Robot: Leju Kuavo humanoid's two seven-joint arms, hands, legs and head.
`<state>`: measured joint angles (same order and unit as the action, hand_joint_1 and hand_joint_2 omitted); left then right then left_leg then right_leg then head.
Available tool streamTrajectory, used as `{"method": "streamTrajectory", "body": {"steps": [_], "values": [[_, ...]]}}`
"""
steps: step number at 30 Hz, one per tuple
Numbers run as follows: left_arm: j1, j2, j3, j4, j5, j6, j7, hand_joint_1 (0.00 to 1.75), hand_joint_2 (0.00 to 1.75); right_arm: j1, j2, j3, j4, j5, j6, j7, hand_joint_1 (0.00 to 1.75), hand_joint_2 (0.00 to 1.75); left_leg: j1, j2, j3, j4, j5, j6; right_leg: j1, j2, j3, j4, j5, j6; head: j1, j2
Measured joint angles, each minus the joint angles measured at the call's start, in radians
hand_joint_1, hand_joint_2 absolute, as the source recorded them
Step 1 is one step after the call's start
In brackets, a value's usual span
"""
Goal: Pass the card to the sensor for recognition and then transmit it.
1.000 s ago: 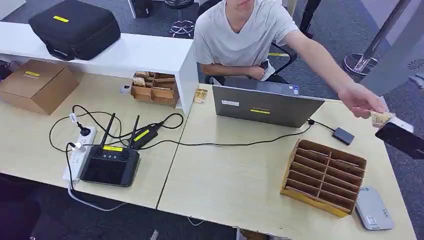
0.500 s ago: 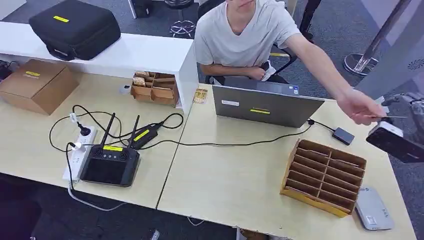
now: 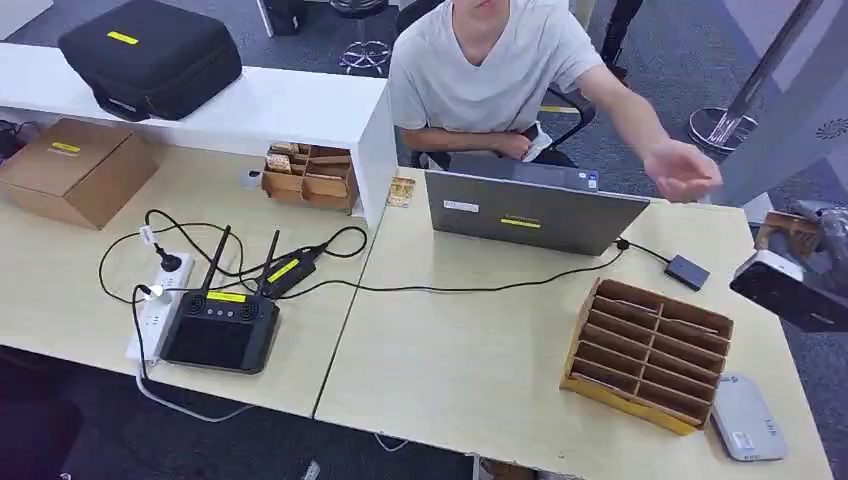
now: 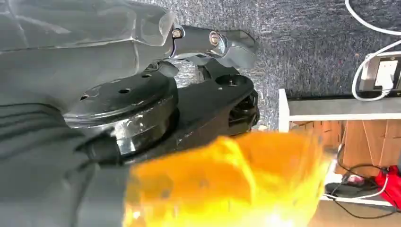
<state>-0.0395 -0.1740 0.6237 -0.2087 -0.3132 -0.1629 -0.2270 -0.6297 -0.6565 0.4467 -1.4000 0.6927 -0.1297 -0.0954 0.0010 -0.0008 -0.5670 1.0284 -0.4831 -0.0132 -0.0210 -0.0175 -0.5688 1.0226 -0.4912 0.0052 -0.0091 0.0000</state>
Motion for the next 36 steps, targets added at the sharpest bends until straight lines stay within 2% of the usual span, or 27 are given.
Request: {"method": "streamTrajectory", "body": {"steps": [4,8,16,22,29,36], "values": [[0.000,-0.001,0.000,0.000,0.000,0.006,0.003,0.00,0.00,0.061,-0.013,-0.028,-0.032,0.026,-0.025,0.001,1.75,1.75,0.000,0.000,0.000,0.000,0.000,0.000,0.000,0.000,0.000,0.000,0.000,0.000,0.000,0.000],[0.000,-0.001,0.001,0.000,0.000,0.016,0.012,0.00,0.00,0.173,-0.029,-0.089,-0.086,0.066,-0.064,-0.006,1.75,1.75,0.000,0.000,-0.001,0.000,0.000,0.000,0.000,-0.001,0.000,-0.001,0.000,0.000,0.000,0.000],[0.002,-0.001,0.018,0.000,0.005,0.031,0.012,0.00,0.00,0.524,-0.030,-0.291,-0.242,0.151,-0.132,-0.042,1.75,1.75,0.001,-0.003,-0.002,0.000,-0.001,0.001,0.001,-0.003,-0.001,-0.001,-0.001,0.000,0.000,0.000],[0.002,0.000,0.035,0.001,0.010,0.031,0.014,0.00,0.00,0.749,0.015,-0.424,-0.314,0.168,-0.174,-0.070,1.75,1.75,0.001,-0.002,-0.003,-0.001,-0.002,0.001,0.001,-0.003,-0.001,-0.001,-0.001,0.000,0.000,0.000],[0.002,0.000,0.043,0.002,0.010,0.029,0.014,0.00,0.00,0.857,0.064,-0.495,-0.334,0.166,-0.181,-0.087,1.75,1.75,0.001,0.000,-0.002,-0.001,-0.002,0.001,0.001,-0.001,-0.001,-0.001,-0.001,0.000,0.001,0.000],[0.002,0.000,0.049,0.003,0.002,0.018,0.014,0.00,0.00,0.870,0.120,-0.504,-0.317,0.204,-0.188,-0.116,1.75,1.75,0.001,0.002,-0.001,-0.001,-0.002,0.001,0.001,0.001,-0.001,-0.001,0.000,0.000,0.000,0.000]]}}
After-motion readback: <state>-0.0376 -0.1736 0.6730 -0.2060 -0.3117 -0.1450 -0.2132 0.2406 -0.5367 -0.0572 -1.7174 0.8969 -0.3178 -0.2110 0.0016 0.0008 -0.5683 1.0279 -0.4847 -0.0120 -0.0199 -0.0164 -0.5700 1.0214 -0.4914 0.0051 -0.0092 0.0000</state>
